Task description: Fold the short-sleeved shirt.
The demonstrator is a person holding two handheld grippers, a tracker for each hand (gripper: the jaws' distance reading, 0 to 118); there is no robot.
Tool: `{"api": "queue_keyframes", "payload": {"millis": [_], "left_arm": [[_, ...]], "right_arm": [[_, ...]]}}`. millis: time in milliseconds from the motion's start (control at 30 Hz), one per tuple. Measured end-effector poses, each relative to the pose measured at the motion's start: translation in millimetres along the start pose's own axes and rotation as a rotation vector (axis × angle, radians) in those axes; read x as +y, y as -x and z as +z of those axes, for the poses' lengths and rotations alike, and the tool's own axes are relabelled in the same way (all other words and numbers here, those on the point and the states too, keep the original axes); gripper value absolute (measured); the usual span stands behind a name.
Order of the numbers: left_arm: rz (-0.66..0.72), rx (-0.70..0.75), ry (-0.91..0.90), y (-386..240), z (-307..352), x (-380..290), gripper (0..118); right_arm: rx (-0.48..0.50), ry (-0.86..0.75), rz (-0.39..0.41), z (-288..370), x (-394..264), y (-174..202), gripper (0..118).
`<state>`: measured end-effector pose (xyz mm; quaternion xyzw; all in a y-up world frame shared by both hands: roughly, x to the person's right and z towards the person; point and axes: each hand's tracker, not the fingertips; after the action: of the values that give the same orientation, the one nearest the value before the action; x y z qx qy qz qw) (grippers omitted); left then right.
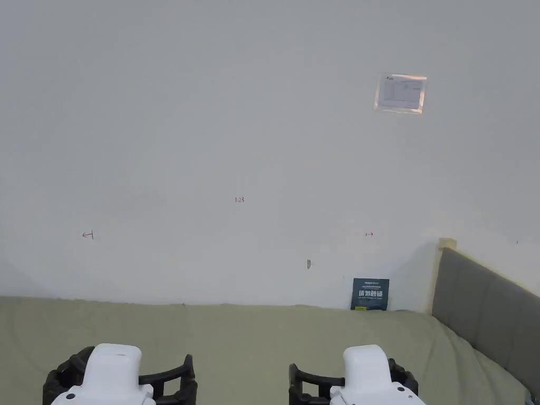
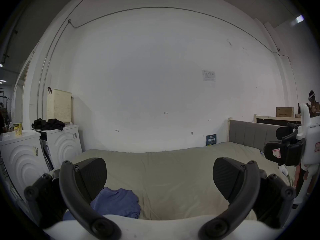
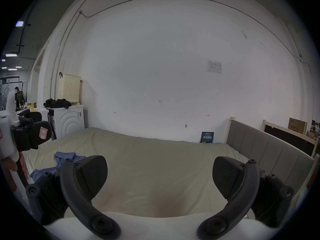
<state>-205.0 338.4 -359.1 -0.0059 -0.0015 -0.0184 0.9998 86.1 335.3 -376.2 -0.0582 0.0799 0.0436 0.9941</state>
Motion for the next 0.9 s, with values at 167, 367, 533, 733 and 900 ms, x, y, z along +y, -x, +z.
{"api": "queue_keyframes", "payload": {"millis": [167,367,533,733,900], "left_arm": [[-0.010,-0.013,0.008,-5.7,-2.9,-0.8,92],[-0.030,-0.039,0.027,-15.7,-6.6,-4.8,0],[0.001,-0.049,0.038,-17.9,-8.7,-5.1,0],[0.010,-0.021,0.021,-3.7,2.4,-3.3,0],[-0.057,0.128,-0.013,35.1,33.1,1.9,0]], "right_arm": [[0.005,0.011,0.004,-0.6,-0.1,-0.2,107],[-0.043,0.005,0.031,1.9,-3.3,3.3,0],[-0.036,0.018,0.021,0.2,-5.5,-1.0,0],[0.009,0.005,0.023,0.9,-1.3,9.3,0],[0.157,-0.024,0.041,-3.9,2.4,57.4,0]]}}
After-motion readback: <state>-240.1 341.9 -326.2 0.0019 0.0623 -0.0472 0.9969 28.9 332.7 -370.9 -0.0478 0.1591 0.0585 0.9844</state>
